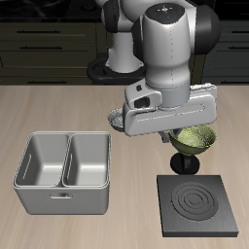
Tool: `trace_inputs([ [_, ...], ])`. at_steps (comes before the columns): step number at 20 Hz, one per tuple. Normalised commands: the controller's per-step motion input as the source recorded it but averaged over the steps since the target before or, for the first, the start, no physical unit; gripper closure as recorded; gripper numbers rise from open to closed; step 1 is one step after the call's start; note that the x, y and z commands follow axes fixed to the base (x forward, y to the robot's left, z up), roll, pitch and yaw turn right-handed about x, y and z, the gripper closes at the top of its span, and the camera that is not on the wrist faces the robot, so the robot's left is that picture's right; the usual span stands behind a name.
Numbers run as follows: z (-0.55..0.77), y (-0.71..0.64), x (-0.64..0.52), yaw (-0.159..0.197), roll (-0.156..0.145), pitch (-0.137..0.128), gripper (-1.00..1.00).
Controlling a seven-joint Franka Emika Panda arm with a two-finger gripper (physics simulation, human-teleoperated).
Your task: Place the green bowl on the flat stove and turn on the flat stove
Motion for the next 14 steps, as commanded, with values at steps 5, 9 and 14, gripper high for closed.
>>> trace_inputs([
  [5,-0.37,-0.11,0.08,0.008,-0.003,0.022,1.00],
  [9,-0.25,-0.01,0.03,0.016,0.027,-0.008,1.00],
  [14,-0.29,0.13,0.05,0.030,0.070,-0.008,1.00],
])
